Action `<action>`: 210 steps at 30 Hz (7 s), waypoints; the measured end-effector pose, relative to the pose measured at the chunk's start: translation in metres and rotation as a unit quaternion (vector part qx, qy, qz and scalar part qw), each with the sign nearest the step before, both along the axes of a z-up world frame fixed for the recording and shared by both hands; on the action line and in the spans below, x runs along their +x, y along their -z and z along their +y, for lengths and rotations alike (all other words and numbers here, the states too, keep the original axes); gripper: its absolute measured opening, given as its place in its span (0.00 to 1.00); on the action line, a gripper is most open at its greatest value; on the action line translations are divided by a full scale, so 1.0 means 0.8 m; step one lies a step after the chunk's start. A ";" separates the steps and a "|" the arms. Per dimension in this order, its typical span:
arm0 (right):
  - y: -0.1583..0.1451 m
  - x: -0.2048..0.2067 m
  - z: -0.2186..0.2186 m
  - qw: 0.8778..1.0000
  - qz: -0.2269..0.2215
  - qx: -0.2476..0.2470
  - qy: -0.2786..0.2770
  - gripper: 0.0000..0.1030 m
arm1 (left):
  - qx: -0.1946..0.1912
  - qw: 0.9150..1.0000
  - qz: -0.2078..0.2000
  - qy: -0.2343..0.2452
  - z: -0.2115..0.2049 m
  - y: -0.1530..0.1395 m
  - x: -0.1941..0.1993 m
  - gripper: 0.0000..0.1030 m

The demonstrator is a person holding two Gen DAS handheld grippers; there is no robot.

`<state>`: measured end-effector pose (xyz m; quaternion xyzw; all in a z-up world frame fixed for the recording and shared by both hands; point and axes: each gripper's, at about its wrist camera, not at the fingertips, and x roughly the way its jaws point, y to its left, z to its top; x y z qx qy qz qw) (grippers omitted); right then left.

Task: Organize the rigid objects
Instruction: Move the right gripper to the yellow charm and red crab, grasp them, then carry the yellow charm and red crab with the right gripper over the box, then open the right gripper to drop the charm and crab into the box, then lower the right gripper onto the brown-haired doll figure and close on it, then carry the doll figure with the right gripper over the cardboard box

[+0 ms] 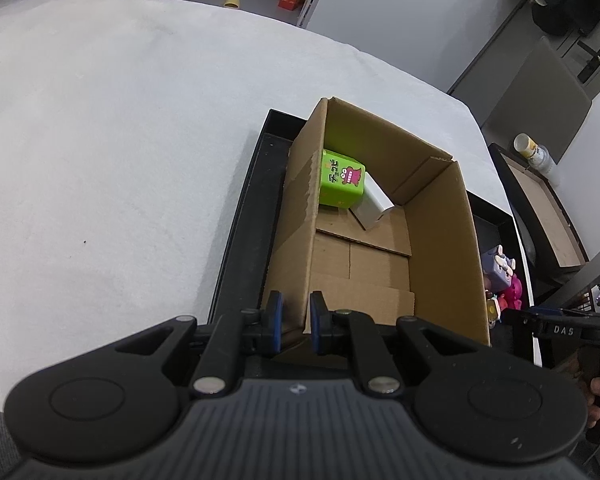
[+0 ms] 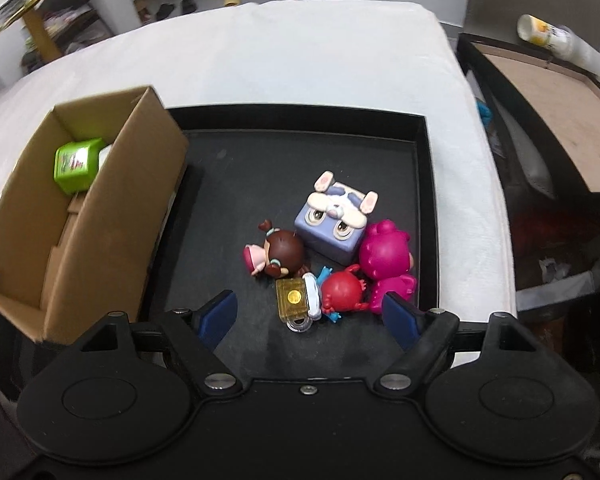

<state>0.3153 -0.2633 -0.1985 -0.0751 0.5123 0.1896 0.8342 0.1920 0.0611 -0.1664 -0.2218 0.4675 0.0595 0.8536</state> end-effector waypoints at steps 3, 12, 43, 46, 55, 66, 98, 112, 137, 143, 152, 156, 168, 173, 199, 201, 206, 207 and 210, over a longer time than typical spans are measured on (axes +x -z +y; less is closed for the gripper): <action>0.005 -0.001 0.000 1.000 0.002 0.006 -0.020 0.77 | 0.005 1.000 0.001 -0.001 -0.002 0.000 0.001 0.13; 0.023 0.009 0.003 0.999 0.004 0.002 -0.042 0.77 | 0.012 1.000 0.004 -0.002 -0.005 0.000 0.002 0.13; -0.001 -0.014 0.052 0.996 -0.001 -0.043 -0.084 0.57 | 0.000 1.000 -0.003 0.000 0.000 0.000 -0.002 0.13; -0.020 -0.021 0.062 0.995 -0.011 -0.040 -0.088 0.57 | 0.000 1.000 -0.004 0.001 0.001 -0.001 -0.002 0.13; -0.081 -0.022 0.094 0.992 -0.055 -0.024 -0.113 0.57 | -0.005 1.000 -0.007 0.006 0.001 -0.003 -0.005 0.13; -0.122 -0.015 0.142 0.985 -0.085 -0.024 -0.145 0.57 | -0.019 1.000 -0.013 0.005 0.007 -0.001 -0.008 0.13; -0.125 -0.008 0.163 0.987 -0.105 -0.042 -0.114 0.60 | -0.023 1.000 -0.017 0.013 0.011 -0.001 -0.008 0.12; -0.107 -0.016 0.083 0.995 -0.074 -0.023 -0.056 0.63 | -0.012 1.000 -0.016 0.011 0.007 -0.004 -0.008 0.12; -0.040 -0.011 0.008 0.999 -0.018 0.032 0.039 0.76 | -0.008 1.000 -0.014 0.004 0.003 -0.003 -0.006 0.12; -0.020 -0.008 0.016 0.999 -0.007 0.032 0.037 0.77 | -0.008 1.000 -0.014 0.004 0.003 -0.002 -0.005 0.12; 0.010 0.012 0.032 0.999 0.013 0.037 0.034 0.77 | -0.004 1.000 -0.008 0.007 0.000 0.001 -0.002 0.12; 0.019 0.019 0.038 0.998 0.022 0.043 0.034 0.77 | -0.001 1.000 -0.007 0.007 -0.002 0.001 0.000 0.12; 0.010 0.014 0.044 0.997 0.033 0.063 0.011 0.42 | 0.001 1.000 -0.008 0.009 -0.002 0.003 0.000 0.12; -0.008 0.003 0.039 0.997 0.025 0.066 0.010 0.42 | 0.000 1.000 -0.009 0.009 -0.002 0.002 -0.001 0.12; -0.104 -0.020 0.067 0.995 -0.043 0.087 -0.023 0.42 | -0.004 1.000 -0.020 0.007 0.000 -0.006 -0.011 0.12; -0.109 -0.021 0.071 0.995 -0.048 0.088 -0.027 0.42 | -0.005 1.000 -0.021 0.007 0.000 -0.007 -0.011 0.12; -0.119 -0.025 0.081 0.994 -0.055 0.089 -0.038 0.42 | -0.006 1.000 -0.024 0.008 0.000 -0.007 -0.012 0.12; -0.121 -0.026 0.084 0.994 -0.057 0.089 -0.041 0.42 | -0.007 1.000 -0.024 0.008 0.000 -0.008 -0.013 0.12; -0.125 -0.028 0.094 0.993 -0.058 0.090 -0.049 0.42 | -0.009 1.000 -0.025 0.008 0.001 -0.007 -0.013 0.11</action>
